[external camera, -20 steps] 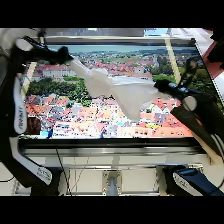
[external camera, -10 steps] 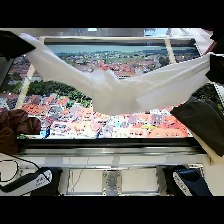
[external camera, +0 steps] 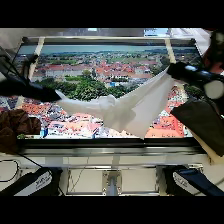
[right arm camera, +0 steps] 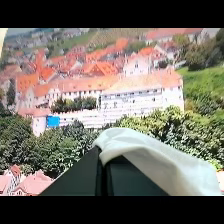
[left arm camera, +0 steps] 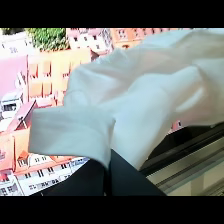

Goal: Fold the shirts.

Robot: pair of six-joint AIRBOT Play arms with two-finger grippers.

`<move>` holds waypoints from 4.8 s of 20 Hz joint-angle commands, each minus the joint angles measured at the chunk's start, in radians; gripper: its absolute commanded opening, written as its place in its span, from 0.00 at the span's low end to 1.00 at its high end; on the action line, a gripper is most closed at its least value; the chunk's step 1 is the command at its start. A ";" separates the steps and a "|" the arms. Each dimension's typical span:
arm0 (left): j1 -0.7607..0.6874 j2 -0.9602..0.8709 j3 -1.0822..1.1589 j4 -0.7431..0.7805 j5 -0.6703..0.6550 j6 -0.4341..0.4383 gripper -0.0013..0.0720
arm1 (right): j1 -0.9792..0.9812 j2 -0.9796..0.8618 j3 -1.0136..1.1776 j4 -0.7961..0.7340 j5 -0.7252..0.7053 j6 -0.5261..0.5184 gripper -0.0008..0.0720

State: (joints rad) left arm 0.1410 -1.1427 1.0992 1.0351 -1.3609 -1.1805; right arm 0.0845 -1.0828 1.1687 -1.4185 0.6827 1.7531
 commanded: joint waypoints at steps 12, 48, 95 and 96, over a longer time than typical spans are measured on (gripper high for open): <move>-0.005 0.001 -0.498 -0.060 0.401 0.003 0.22 | 0.021 -0.375 0.062 0.119 -0.244 -0.031 0.64; -0.006 -0.469 -0.061 -0.243 0.151 0.265 0.03 | 0.013 0.215 -0.459 0.299 0.562 0.005 0.63; -0.004 -0.439 0.085 -0.298 -0.057 0.263 0.03 | 0.017 0.265 -0.848 0.835 -0.237 -0.050 0.05; -0.004 -0.415 0.137 -0.298 -0.088 0.248 0.03 | 0.016 0.291 -0.795 0.832 -0.245 -0.099 0.05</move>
State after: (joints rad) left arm 0.1360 -1.5890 1.1427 0.7456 -1.3506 -0.9108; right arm 0.1013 -0.8326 0.2878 -0.5922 0.4568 1.8378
